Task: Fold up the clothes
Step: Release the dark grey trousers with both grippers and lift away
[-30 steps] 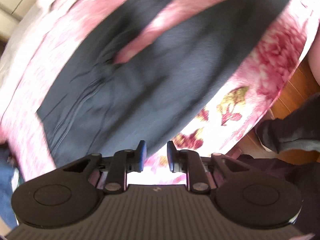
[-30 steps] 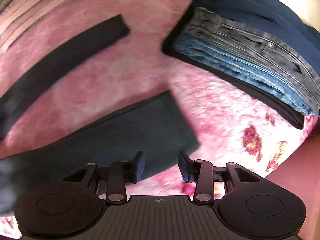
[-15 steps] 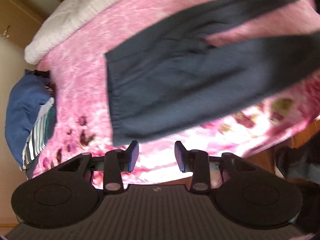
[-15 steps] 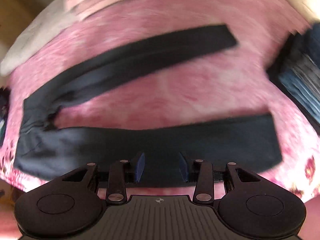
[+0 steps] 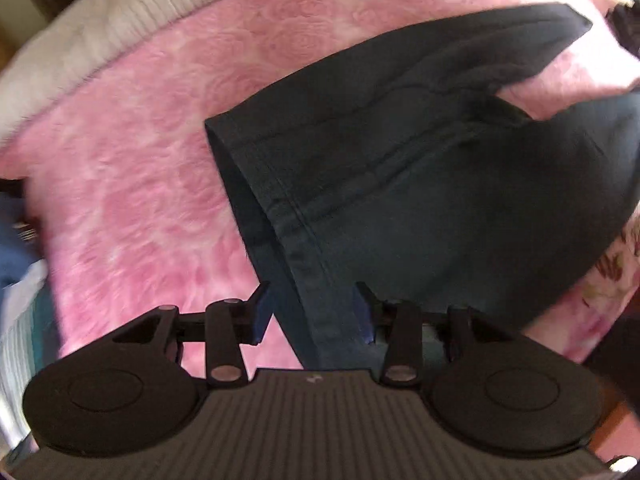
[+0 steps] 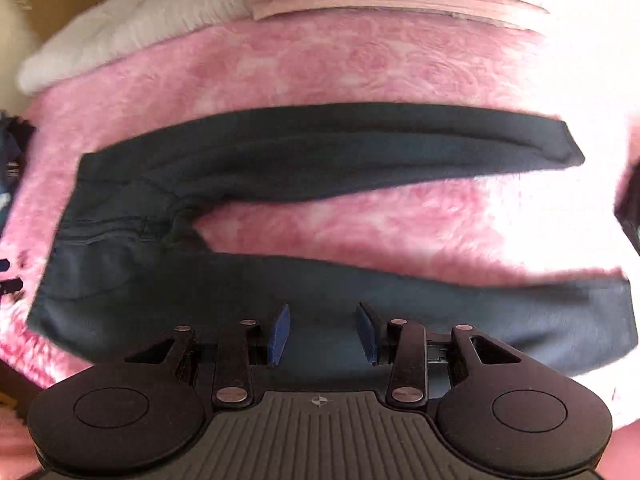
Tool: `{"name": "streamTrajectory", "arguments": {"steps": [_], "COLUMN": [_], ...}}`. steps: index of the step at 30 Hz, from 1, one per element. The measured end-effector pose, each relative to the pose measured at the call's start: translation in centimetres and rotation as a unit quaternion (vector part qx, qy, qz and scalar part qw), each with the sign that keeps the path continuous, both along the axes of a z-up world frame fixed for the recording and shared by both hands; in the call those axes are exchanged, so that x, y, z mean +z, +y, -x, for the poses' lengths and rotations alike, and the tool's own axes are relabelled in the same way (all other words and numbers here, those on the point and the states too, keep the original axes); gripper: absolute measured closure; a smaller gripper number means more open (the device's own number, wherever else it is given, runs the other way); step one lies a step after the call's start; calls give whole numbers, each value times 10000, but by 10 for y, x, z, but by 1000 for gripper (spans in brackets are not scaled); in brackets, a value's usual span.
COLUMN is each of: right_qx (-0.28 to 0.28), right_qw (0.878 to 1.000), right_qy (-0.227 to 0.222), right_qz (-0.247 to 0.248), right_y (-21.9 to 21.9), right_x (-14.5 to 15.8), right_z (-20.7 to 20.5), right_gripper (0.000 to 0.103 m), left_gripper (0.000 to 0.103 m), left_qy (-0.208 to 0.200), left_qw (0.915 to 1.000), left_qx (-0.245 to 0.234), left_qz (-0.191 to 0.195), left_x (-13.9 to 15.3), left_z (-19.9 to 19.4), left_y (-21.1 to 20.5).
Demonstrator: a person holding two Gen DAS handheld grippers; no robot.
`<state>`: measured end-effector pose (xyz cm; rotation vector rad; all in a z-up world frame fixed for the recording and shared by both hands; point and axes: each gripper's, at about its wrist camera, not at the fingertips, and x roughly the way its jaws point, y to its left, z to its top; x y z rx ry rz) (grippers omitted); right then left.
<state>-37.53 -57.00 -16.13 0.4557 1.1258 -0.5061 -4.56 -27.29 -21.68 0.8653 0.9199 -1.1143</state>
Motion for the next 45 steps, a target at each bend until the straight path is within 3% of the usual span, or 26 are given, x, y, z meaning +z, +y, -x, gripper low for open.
{"name": "streamTrajectory", "arguments": {"steps": [7,10,13,14,19,24,28,32,33,34,36,40,45], "right_qx": [-359,-318,-411,-468,-441,-493,-621,-1045,-1156,-1271,-1544,-1758,-1618], "right_qw": [9985,9981,9975,9972,9976,9971,9962,9924,9911,9896,9858,9820,9840], "right_qy": [402,518,576,580,531,576,611,649,661,667,624,630,695], "right_qz": [-116,-82,-69,-76,46,-92,-29,43,76,110,202,297,260], "right_y": [72,87,91,92,95,92,95,97,99,100,103,108,106], "right_x": [-19,-21,-21,-21,-16,-25,-19,-10,-7,-3,8,28,40], "right_z": [-56,-73,-83,-88,-103,-108,-97,-76,-70,-64,-50,-30,-11], "right_gripper": [63,63,63,63,63,63,63,62,56,39,29,29,29], "left_gripper": [67,67,81,96,95,95,93,88,84,81,73,64,58], "left_qy": [1508,1847,1978,1959,1740,1839,1799,1566,1457,1350,1145,802,485], "left_qw": [9881,9814,9777,9776,9794,9755,9796,9866,9887,9906,9931,9953,9964], "left_qx": [286,511,653,697,823,1102,870,466,336,180,-85,-396,-520], "left_qz": [29,142,257,316,613,490,202,-9,-67,-145,-250,-372,-459], "left_x": [-61,-66,-62,-59,-44,-58,-59,-42,-36,-30,-15,16,50], "left_z": [-65,-77,-83,-84,-89,-90,-87,-87,-86,-85,-81,-72,-52], "left_y": [-30,-33,-31,-28,-10,-9,-21,-25,-25,-23,-15,1,12]}}
